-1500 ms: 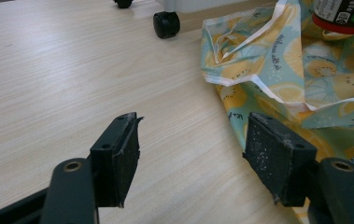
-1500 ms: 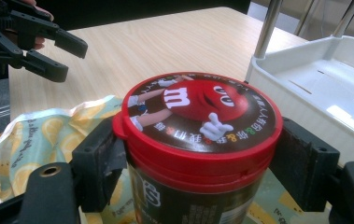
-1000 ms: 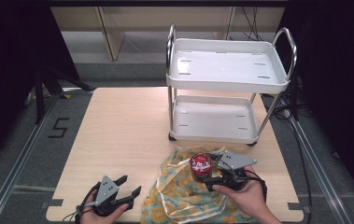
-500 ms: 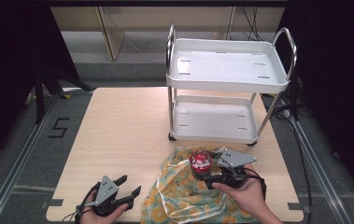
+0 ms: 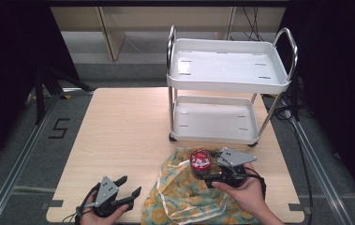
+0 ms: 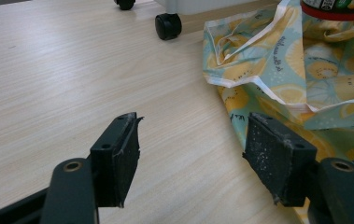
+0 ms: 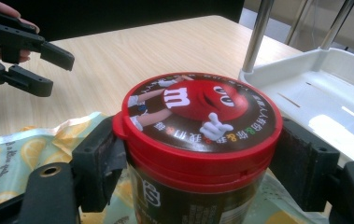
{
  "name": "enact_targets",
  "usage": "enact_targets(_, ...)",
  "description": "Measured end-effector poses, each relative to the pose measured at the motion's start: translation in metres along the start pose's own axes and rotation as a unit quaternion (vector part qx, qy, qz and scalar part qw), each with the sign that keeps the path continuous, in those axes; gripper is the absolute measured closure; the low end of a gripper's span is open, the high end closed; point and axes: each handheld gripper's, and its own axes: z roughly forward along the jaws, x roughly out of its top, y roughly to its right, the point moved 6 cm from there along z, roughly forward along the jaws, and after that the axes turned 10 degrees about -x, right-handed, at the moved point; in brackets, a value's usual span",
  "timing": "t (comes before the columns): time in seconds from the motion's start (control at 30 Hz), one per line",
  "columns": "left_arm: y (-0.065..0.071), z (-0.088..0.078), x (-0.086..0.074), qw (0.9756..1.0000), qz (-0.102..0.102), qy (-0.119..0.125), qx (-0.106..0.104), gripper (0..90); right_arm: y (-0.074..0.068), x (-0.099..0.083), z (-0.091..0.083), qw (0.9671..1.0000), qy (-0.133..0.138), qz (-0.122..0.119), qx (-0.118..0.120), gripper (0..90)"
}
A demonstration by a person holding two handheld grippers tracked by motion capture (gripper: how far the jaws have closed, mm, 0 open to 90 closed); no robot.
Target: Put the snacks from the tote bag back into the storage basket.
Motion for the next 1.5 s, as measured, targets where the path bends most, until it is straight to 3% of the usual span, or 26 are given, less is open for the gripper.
enact_targets(0.17,-0.002,0.000,0.001,0.9999,0.013,-0.003,-0.001,34.7,0.000,0.003,0.001,0.9999,0.006,0.009,0.002,25.9)
enact_targets(0.23,-0.001,0.000,0.000,1.0000,0.003,0.000,0.000,34.7,0.000,0.004,0.001,0.9999,0.004,0.010,0.003,26.0)
enact_targets(0.3,-0.001,0.000,0.000,1.0000,0.006,-0.002,0.001,34.7,0.001,0.005,0.002,1.0000,0.007,0.005,0.004,26.0)
enact_targets(0.33,0.001,0.000,0.000,1.0000,-0.007,0.003,0.000,34.7,0.000,0.006,0.003,0.9999,0.011,0.010,0.000,25.9)
enact_targets(0.37,-0.001,0.000,0.001,1.0000,0.007,0.001,-0.003,34.7,0.001,0.006,0.003,0.9999,0.010,0.009,-0.001,26.0)
enact_targets(0.43,-0.001,0.000,0.000,1.0000,0.003,0.000,-0.001,34.7,0.000,0.006,0.001,0.9999,0.000,0.016,0.002,25.9)
enact_targets(0.47,0.001,0.000,0.000,1.0000,-0.007,0.003,0.000,34.7,0.001,0.007,0.002,1.0000,0.007,0.002,0.003,26.0)
enact_targets(0.5,-0.001,0.000,0.000,1.0000,0.004,0.000,-0.001,34.7,0.001,0.007,0.002,0.9999,0.006,0.007,0.006,26.0)
enact_targets(0.63,0.000,0.000,0.000,1.0000,0.001,0.001,0.000,34.7,0.001,0.009,0.002,0.9999,0.008,0.007,0.005,26.0)
enact_targets(0.67,-0.002,0.000,0.001,0.9999,0.013,-0.001,-0.001,34.7,0.001,0.010,0.003,0.9999,0.012,0.007,0.004,26.0)
enact_targets(0.7,0.001,0.000,0.000,0.9999,-0.012,0.003,0.002,34.7,0.002,0.010,0.002,0.9999,0.013,0.003,0.002,26.0)
enact_targets(0.73,0.000,0.000,0.001,1.0000,0.003,0.002,-0.003,34.7,0.001,0.011,0.002,0.9999,0.010,0.008,0.002,26.0)
enact_targets(0.83,-0.001,0.000,0.001,1.0000,0.007,0.000,-0.002,34.7,0.002,0.013,0.002,0.9998,0.014,0.011,0.001,25.9)
enact_targets(0.87,-0.001,0.000,0.001,1.0000,0.007,0.000,-0.002,34.7,0.003,0.013,0.002,0.9999,0.014,0.010,-0.001,26.0)
enact_targets(0.9,0.001,0.000,0.000,0.9999,-0.011,0.003,0.002,34.7,0.003,0.013,0.003,0.9999,0.013,0.012,0.000,26.0)
enact_targets(0.93,0.001,0.000,0.000,1.0000,-0.006,0.003,0.001,34.7,0.002,0.014,0.004,0.9998,0.016,0.011,0.007,26.0)
enact_targets(0.97,0.001,0.000,0.000,1.0000,-0.007,0.005,-0.001,34.7,0.003,0.013,0.004,0.9999,0.013,0.008,-0.002,26.0)
enact_targets(1.0,-0.001,0.000,0.001,1.0000,0.007,0.003,-0.003,34.7,0.003,0.014,0.005,0.9998,0.015,0.009,0.000,26.0)
enact_targets(1.33,0.000,0.000,0.001,1.0000,0.005,0.005,-0.003,34.7,0.006,0.017,0.006,0.9998,0.015,0.009,-0.002,26.0)
enact_targets(1.37,0.001,0.001,0.001,0.9999,-0.005,0.011,-0.005,34.7,0.008,0.019,0.007,0.9996,0.023,0.010,-0.015,25.9)
enact_targets(1.5,0.000,0.000,0.001,1.0000,0.005,0.005,-0.003,34.7,0.007,0.020,0.008,0.9996,0.024,0.016,-0.008,26.0)
